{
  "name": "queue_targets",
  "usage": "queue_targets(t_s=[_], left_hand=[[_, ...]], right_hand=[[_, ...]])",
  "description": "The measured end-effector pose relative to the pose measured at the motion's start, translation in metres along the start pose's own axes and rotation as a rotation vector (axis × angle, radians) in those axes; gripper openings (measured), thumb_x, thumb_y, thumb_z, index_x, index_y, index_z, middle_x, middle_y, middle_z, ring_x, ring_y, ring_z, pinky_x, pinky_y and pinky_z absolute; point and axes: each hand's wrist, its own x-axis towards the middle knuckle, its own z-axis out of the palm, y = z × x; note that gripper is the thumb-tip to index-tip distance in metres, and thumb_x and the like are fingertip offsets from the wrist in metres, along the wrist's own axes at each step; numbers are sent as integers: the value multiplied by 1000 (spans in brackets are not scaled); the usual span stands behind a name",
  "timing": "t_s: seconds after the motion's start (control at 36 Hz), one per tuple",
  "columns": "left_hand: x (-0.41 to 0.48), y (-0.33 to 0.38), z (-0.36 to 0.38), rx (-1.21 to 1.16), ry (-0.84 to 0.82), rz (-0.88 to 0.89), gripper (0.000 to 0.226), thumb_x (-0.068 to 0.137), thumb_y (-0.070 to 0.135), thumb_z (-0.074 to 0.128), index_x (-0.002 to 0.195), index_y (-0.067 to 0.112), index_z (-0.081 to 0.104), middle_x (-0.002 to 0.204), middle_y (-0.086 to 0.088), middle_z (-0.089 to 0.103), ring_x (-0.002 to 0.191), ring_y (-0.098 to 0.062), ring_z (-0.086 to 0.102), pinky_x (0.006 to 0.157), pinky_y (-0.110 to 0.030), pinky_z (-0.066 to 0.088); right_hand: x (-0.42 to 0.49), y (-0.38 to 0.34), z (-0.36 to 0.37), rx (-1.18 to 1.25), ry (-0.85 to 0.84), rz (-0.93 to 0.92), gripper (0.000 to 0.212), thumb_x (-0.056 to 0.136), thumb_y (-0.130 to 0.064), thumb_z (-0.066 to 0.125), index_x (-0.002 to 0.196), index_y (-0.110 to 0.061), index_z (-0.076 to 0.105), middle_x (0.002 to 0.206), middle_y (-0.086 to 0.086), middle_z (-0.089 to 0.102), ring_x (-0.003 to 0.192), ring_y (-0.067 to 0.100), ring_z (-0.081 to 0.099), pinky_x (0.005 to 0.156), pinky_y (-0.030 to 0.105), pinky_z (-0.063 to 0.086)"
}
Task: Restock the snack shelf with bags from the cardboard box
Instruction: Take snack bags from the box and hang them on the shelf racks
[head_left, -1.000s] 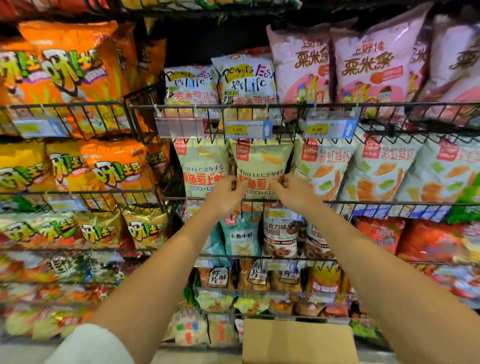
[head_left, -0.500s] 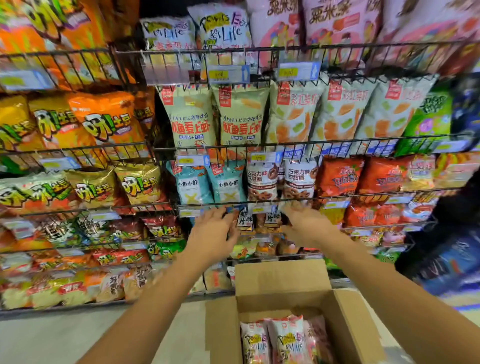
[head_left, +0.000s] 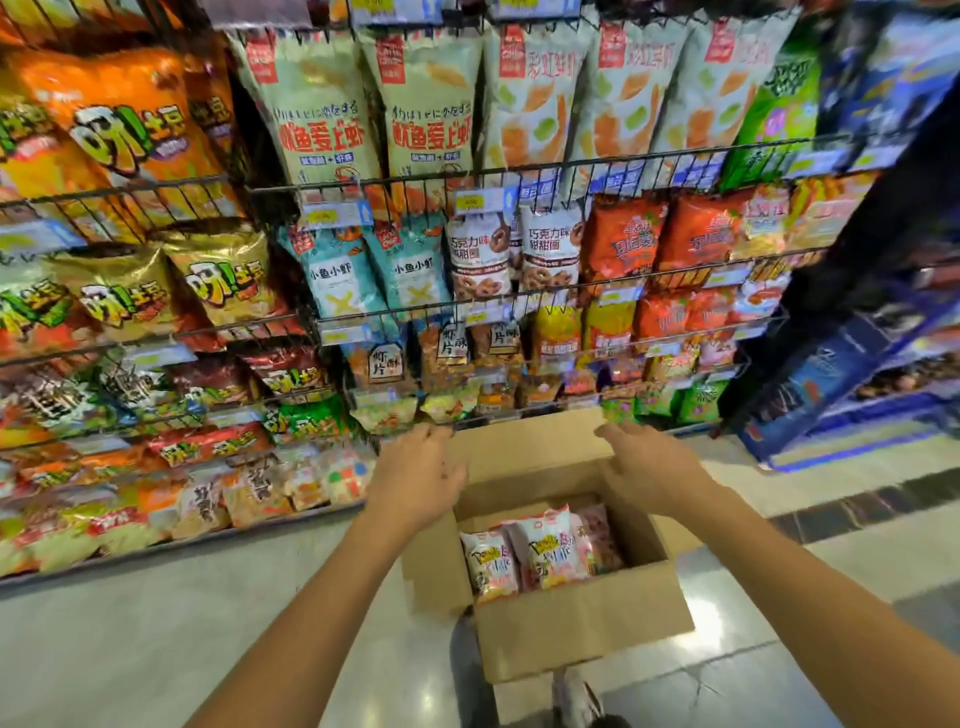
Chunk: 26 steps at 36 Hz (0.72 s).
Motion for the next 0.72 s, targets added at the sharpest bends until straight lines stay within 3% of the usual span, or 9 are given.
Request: queue_targets(t_s=[0.08,0.22,0.28,0.42,0.58,0.72], left_hand=[[-2,7,15,-44,-25,-41,52,100,43,48,145,18,46,137,-3,53,125,-24,51,101,-39,46],[11,19,40,-126,-92,-130,54,98,45,48,147,20,45,150,-4,44,141,-27,39,106,-44,45],[18,28,50,-148,-80,-144,51,97,42,52,143,20,50,148,-4,47,138,-25,44,105,-42,46],[43,61,79,-214,-97,-231,47,96,38,56,138,18,54,138,-7,58,126,-26,55,99,-35,47],[67,96,131,-383,-155,-437,38,97,33,59,129,12,61,131,-13,62,119,-30,59,93,-33,46],[82,96,172,-463,-214,-556,36,98,33,56,127,12,62,122,-17,65,108,-32,62,83,-31,47]], right_hand=[[-6,12,15,-3,20,4,44,100,-45,40,137,-22,45,124,4,60,104,27,63,79,41,56],[6,38,33,74,-36,10,39,99,-46,43,128,-20,48,121,4,61,105,26,61,80,38,51],[16,54,41,100,-52,8,36,99,-44,44,122,-17,51,119,6,62,105,27,61,77,38,50],[49,104,64,190,-108,-19,40,98,-45,44,131,-22,48,118,6,65,102,28,62,71,34,46],[83,155,89,242,-188,17,37,102,-43,41,126,-22,60,121,8,67,106,30,64,86,43,54],[109,172,138,247,-346,-1,30,97,-47,36,124,-36,42,108,6,70,89,27,67,75,41,56]])
